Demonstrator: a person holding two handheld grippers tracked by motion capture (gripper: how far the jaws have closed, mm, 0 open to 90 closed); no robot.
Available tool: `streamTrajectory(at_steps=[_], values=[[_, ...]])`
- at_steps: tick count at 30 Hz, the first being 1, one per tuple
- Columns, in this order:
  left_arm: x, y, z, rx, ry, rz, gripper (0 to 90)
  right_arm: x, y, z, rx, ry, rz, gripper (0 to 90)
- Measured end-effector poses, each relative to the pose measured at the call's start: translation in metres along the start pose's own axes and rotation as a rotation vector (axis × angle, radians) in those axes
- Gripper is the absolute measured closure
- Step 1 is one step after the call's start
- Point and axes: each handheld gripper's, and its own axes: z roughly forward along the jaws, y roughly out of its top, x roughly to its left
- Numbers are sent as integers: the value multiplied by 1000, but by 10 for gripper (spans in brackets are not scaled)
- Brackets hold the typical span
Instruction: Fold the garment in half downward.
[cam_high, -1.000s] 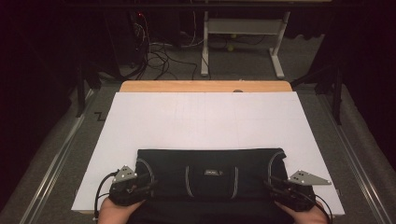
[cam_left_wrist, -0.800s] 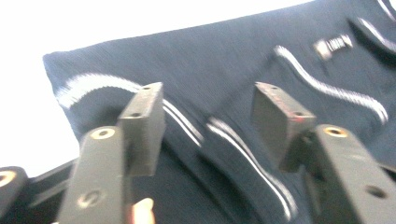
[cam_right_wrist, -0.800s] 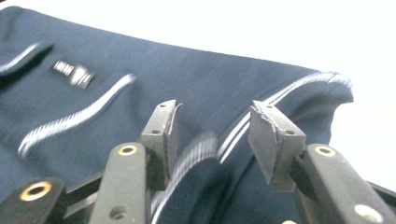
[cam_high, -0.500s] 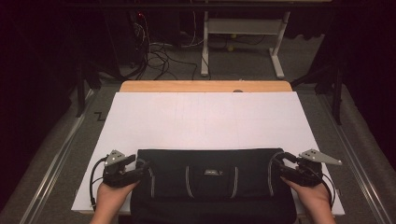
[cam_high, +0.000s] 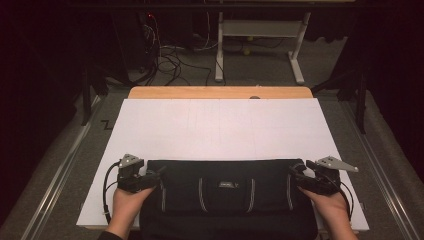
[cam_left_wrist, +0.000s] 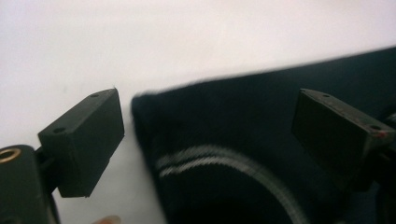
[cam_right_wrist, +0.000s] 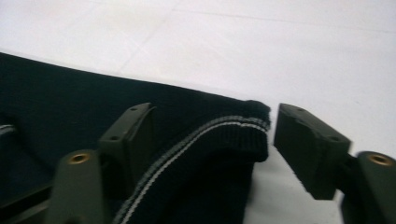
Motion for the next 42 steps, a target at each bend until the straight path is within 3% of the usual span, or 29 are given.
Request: streamTrajectory(at_steps=[3, 6, 7, 8, 10, 13, 16, 19, 23, 27, 31, 35, 38, 42], values=[[2, -2, 5, 71, 34, 9, 73, -3, 1, 6, 25, -1, 15, 185], [0, -2, 7, 97, 46, 22, 80, -4, 2, 14, 68, 2, 24, 184], [-2, -2, 7, 105, 57, 41, 97, -3, 2, 17, 85, 5, 16, 217], [-6, -3, 8, 103, 55, 64, 161, -1, 2, 19, 117, 29, 12, 308], [-8, -2, 8, 106, 48, 71, 198, 1, 2, 20, 117, 30, -1, 317], [-13, -1, 8, 111, 26, 98, 349, 4, 3, 19, 123, 36, -3, 418], [-14, -1, 10, 101, 7, 90, 430, 6, 4, 20, 132, 61, -17, 527], [-12, 0, 11, 98, -37, 94, 590, 9, 5, 22, 137, 74, -38, 621], [-10, -1, 12, 86, -61, 83, 681, 13, 5, 24, 130, 91, -61, 766], [-9, 0, 11, 63, -62, 72, 707, 16, 5, 23, 115, 78, -101, 789], [-9, 5, 9, 5, -48, 79, 718, 14, 6, 21, 82, 66, -95, 793], [-8, 22, 12, -16, -30, 110, 719, 8, 12, 20, 33, 61, -81, 793], [-9, 38, 15, -33, -24, 111, 718, 4, 19, 21, 10, 49, -67, 794], [-12, 58, 19, -32, 11, 156, 718, 2, 25, 24, -10, 34, -66, 794]])
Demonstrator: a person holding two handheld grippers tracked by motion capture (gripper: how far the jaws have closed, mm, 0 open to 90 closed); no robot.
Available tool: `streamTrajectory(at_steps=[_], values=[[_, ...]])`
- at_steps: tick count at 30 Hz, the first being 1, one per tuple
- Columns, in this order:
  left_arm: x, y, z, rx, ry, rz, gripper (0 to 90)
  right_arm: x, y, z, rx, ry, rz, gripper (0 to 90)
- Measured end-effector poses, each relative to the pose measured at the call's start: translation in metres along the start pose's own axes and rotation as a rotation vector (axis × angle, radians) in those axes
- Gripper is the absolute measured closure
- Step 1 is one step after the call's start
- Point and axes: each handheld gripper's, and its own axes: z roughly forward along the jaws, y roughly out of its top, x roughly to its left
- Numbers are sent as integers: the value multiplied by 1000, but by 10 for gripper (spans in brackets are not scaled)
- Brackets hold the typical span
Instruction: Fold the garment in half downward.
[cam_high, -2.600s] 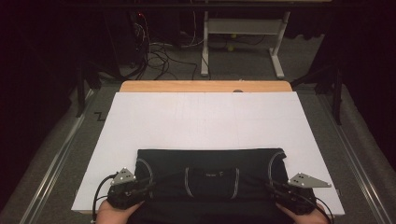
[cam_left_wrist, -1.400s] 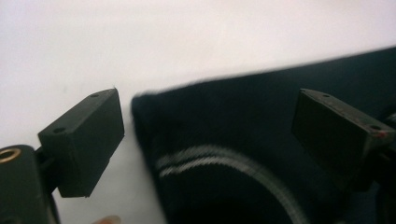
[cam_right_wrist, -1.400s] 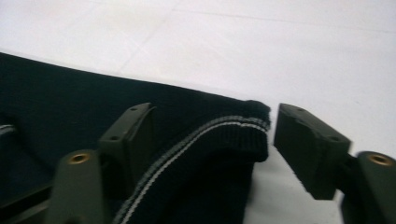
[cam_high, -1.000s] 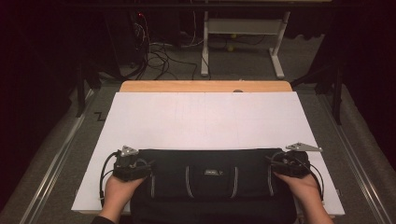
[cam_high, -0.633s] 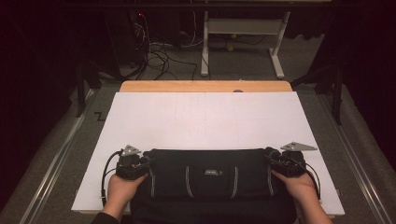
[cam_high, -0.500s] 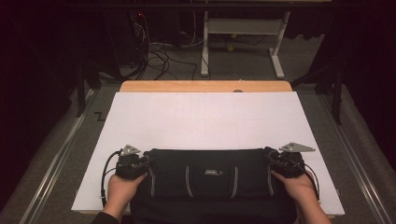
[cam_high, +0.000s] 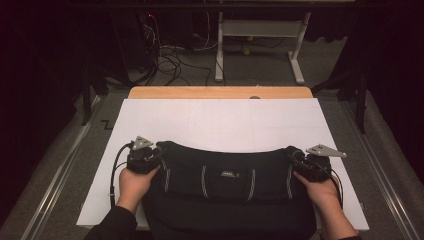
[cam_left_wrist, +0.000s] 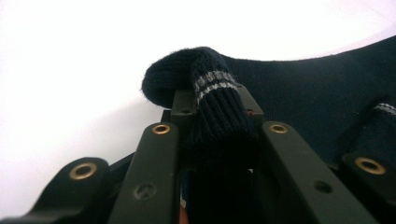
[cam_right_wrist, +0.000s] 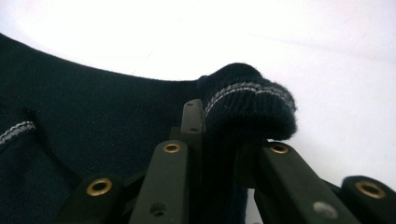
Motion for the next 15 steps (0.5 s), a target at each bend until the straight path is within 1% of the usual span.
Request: streamTrajectory(at_steps=[1, 2, 3, 4, 6, 7, 8, 10, 12, 15], values=[[1, 4, 1, 0, 5, 2, 718, -1, 2, 2, -3, -5, -2, 794], [2, 8, 2, -5, 22, 6, 719, -1, 4, 3, -1, -10, -2, 794], [4, 12, 3, -10, 35, 2, 720, -1, 7, 5, 2, -18, -11, 794], [7, 15, 4, -12, 38, -11, 720, -1, 10, 7, 4, -22, -17, 794], [12, 20, 9, 0, 47, -26, 720, 0, 16, 10, 3, -38, -33, 794], [14, 21, 11, 6, 49, -33, 725, 0, 25, 14, 1, -53, -58, 795], [15, 21, 13, 13, 48, -39, 725, 0, 25, 14, 1, -53, -58, 795], [15, 18, 16, 22, 45, -45, 727, 1, 32, 18, 10, -58, -71, 795], [13, 14, 16, 23, 44, -41, 727, 3, 36, 21, 16, -61, -75, 795], [15, 12, 15, 18, 37, -55, 732, 4, 37, 23, 21, -67, -75, 795]])
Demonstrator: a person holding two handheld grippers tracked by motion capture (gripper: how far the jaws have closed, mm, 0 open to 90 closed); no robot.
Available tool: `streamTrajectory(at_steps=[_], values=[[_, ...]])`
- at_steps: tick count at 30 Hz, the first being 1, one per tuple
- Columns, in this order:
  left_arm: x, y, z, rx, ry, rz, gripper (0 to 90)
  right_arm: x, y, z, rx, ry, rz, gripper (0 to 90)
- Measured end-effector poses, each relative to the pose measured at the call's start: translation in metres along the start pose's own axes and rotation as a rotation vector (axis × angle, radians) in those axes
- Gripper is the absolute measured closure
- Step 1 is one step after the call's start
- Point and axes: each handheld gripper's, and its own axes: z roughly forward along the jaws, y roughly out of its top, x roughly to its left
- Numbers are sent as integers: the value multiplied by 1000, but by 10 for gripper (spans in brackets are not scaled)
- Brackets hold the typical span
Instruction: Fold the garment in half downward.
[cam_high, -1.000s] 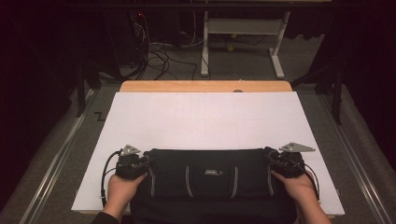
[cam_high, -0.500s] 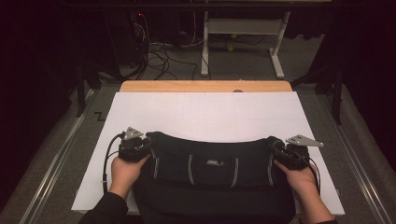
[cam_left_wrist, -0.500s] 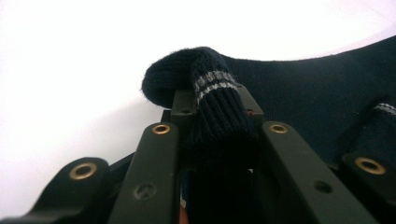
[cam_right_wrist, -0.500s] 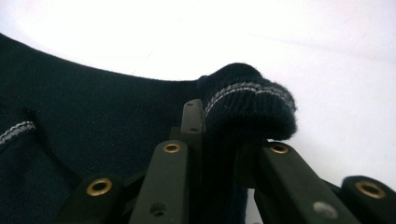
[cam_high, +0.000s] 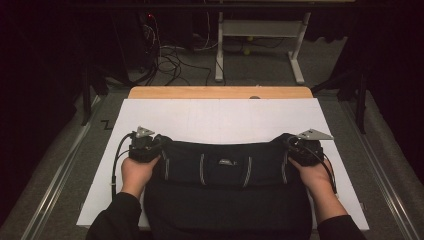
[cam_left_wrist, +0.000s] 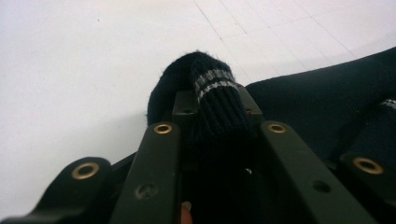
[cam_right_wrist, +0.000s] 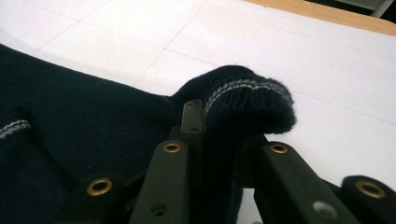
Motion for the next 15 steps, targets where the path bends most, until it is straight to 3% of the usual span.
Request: streamTrajectory(at_steps=[4, 5, 6, 8, 11, 13, 15], values=[[-2, -1, 1, 21, -20, -9, 732, -1, -1, 2, 7, -3, -1, 795], [-2, -3, 2, 44, -41, -34, 721, -1, -2, 3, 12, -1, 2, 795], [-2, -5, 2, 55, -46, -50, 689, -1, -3, 3, 15, 2, 5, 795], [-2, -11, 1, 62, -35, -41, 570, -2, -4, 4, 17, 9, 15, 795], [0, -18, 8, 112, 40, -40, 355, -1, -6, 6, 24, 9, 10, 794], [2, -21, 13, 131, 77, -70, 274, -1, -8, 7, 24, 8, 11, 794], [3, -24, 17, 149, 37, -100, 253, 0, -9, 7, 24, 6, 12, 794]])
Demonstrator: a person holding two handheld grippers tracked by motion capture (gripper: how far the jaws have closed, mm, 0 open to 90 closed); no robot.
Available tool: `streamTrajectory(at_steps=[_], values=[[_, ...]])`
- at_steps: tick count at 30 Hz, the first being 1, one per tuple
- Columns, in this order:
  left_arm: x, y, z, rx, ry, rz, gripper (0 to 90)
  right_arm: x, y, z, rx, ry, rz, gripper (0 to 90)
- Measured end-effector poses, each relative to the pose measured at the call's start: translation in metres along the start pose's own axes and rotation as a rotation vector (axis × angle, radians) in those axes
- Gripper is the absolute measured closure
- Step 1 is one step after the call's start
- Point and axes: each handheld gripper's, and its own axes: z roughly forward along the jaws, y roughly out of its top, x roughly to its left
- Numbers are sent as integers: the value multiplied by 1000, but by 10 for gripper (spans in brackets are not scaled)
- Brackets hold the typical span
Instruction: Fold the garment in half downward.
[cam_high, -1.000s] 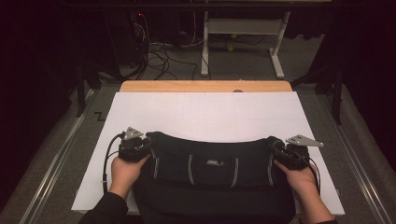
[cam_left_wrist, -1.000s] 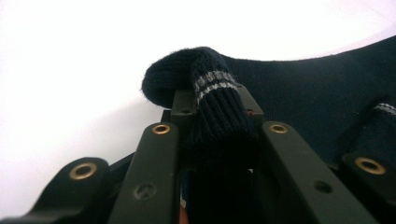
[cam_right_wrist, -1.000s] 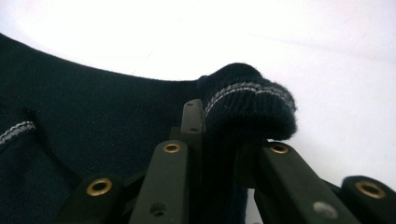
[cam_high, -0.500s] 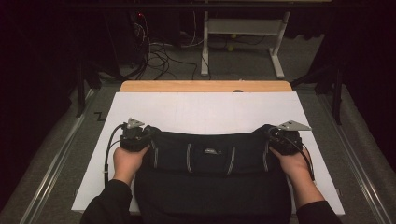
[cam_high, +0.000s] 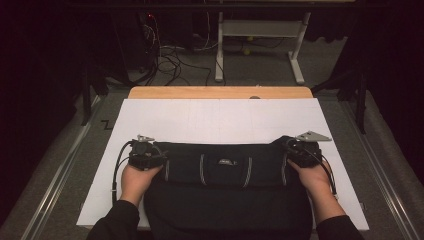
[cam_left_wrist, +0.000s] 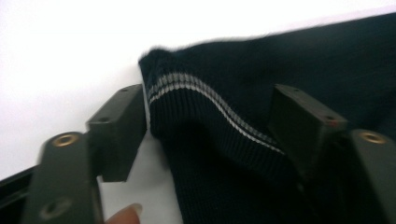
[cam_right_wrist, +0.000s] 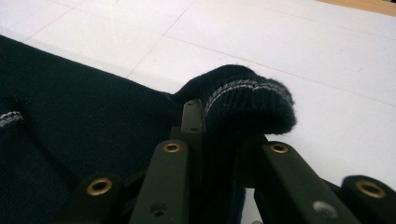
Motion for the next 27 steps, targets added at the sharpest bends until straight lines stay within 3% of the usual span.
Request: streamTrajectory(at_steps=[2, 6, 8, 11, 19, 27], values=[[-1, 0, -1, 0, -33, 7, 326, 0, 0, 0, 2, 1, -3, 794], [-6, -1, -2, 16, -113, 32, 655, -1, 1, -1, 3, 3, -6, 794], [-9, 0, -4, 21, -95, 62, 719, 0, 1, -1, 3, 3, -6, 794], [-9, 4, -4, 22, -84, 80, 743, -1, 0, 0, 1, 5, -4, 794], [-9, 17, -4, -59, -59, 77, 761, -3, 8, 0, -25, -5, -12, 797], [-12, 55, -13, -115, -17, 126, 761, -8, 26, 2, -59, -32, 8, 797]])
